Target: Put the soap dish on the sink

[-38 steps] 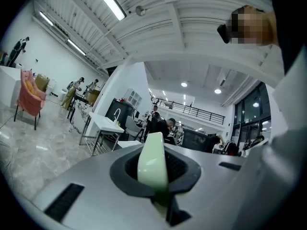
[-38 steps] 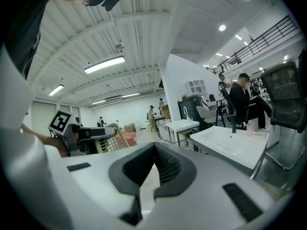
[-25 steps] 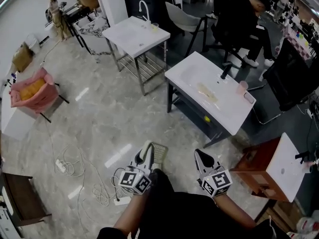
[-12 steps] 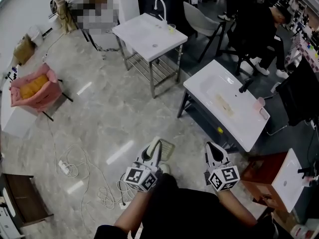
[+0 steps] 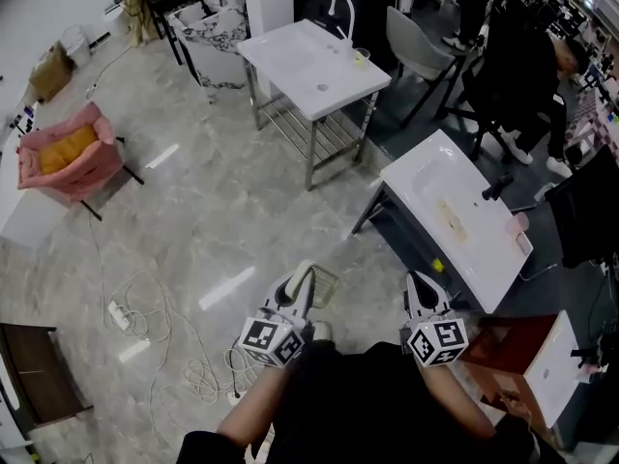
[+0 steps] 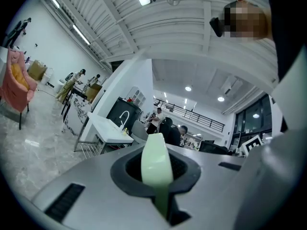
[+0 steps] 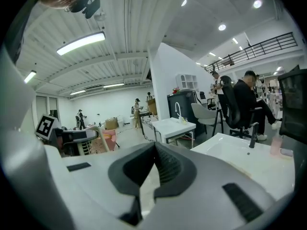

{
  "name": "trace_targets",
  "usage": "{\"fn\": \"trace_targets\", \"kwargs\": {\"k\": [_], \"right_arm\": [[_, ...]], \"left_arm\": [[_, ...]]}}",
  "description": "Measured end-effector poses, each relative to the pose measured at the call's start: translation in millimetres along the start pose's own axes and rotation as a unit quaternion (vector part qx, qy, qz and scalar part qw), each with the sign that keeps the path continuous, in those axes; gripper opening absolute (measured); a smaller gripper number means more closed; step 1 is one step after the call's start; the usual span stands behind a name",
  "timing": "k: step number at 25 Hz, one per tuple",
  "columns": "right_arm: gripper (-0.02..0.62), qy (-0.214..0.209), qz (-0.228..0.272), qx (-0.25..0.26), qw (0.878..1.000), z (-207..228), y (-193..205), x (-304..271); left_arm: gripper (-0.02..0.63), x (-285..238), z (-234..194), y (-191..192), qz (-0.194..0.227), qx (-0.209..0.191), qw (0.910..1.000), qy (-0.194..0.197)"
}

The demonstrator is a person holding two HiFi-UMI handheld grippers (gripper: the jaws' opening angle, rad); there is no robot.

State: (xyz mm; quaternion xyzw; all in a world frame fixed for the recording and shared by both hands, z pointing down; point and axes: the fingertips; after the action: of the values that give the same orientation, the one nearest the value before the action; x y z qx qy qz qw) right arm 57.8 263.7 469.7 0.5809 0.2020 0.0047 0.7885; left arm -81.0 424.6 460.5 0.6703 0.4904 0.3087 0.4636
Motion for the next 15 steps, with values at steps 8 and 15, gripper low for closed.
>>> {"fn": "trace_targets", "kwargs": {"k": [8, 15], "right_arm": [[-0.002, -0.017, -0.013, 0.01, 1.0, -23.3, 6.8, -27.4], [-0.002, -0.035, -0.019, 0.007, 0.999, -27.8, 9.8, -50.7]], "left_arm": [[0.021, 13.1, -29.7, -1.4, 0.004, 0.007, 0.9998, -0.019], [0.021, 8.0, -47.9, -3.4, 0.004, 0.009, 0.9992, -0.039]]}}
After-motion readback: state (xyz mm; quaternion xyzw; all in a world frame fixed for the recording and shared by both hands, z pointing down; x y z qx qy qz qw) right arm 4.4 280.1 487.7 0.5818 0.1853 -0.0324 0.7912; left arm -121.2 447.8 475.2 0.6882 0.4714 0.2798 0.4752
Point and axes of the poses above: the fingertips, and each gripper's own axes: x backward along the fingers, z to its right, y out of its underside, and after that the axes turned 6 degrees about -x, right-handed
